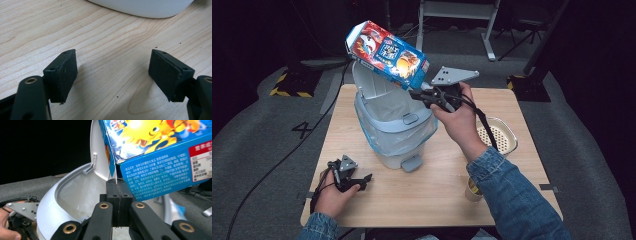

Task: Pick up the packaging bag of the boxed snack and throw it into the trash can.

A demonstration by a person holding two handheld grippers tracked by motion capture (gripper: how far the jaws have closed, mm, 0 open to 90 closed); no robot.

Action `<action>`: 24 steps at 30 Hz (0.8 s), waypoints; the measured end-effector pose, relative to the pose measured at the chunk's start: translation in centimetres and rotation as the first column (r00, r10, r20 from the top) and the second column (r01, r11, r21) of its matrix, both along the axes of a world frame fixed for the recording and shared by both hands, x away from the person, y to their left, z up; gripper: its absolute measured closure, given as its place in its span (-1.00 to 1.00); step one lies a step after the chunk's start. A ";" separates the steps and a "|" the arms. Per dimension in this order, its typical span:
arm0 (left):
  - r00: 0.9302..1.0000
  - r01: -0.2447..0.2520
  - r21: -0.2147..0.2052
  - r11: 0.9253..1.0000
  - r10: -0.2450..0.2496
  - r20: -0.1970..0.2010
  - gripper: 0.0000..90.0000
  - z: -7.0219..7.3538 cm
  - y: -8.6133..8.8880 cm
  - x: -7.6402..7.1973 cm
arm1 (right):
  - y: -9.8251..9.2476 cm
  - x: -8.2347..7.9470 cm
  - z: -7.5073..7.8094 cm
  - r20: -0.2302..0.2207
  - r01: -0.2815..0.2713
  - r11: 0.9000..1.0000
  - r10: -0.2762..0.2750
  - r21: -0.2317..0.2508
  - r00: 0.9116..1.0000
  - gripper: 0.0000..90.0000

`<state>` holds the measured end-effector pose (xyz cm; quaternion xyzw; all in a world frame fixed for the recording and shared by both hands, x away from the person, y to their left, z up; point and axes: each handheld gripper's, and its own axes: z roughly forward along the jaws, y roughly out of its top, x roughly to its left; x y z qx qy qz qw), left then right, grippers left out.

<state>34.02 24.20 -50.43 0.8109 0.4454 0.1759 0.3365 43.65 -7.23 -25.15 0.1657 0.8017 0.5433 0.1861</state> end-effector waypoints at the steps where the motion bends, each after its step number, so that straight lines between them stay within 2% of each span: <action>1: 1.000 0.000 0.000 1.000 0.000 0.000 -0.48 0.0 0.0 0.0 | 0.1 0.0 -0.2 -0.008 -0.001 1.000 0.002 0.002 1.000 1.00; 4: 1.000 -0.001 -0.001 1.000 0.001 0.000 -0.48 0.0 0.0 0.0 | 0.7 0.2 -0.8 -0.039 -0.007 1.000 0.007 -0.007 0.999 1.00; 12: 1.000 -0.001 -0.002 1.000 0.001 -0.001 -0.48 0.0 0.0 0.0 | 1.8 0.4 -1.8 -0.074 -0.019 0.999 0.015 -0.047 0.997 0.99; 13: 1.000 -0.001 -0.002 1.000 0.001 -0.001 -0.48 0.0 0.0 0.0 | 1.9 0.5 -1.9 -0.081 -0.021 0.998 0.017 -0.054 0.997 0.90; 15: 1.000 -0.001 -0.002 1.000 0.001 -0.001 -0.48 0.0 0.0 0.0 | 2.3 0.7 -2.3 -0.108 -0.016 0.998 0.009 -0.061 0.994 0.52; 17: 1.000 -0.001 -0.002 1.000 0.001 0.000 -0.48 0.0 0.0 0.0 | 2.6 0.9 -2.5 -0.099 0.006 0.998 -0.012 -0.057 0.995 0.11; 20: 1.000 0.000 -0.002 1.000 0.000 -0.001 -0.48 0.0 0.0 0.0 | 2.3 0.7 -2.3 -0.120 0.013 0.999 -0.016 -0.030 0.993 -0.08; 24: 1.000 -0.001 -0.002 1.000 0.001 0.000 -0.48 0.0 0.0 0.0 | 2.2 0.6 -2.2 -0.136 -0.001 0.999 -0.004 -0.039 0.991 -0.03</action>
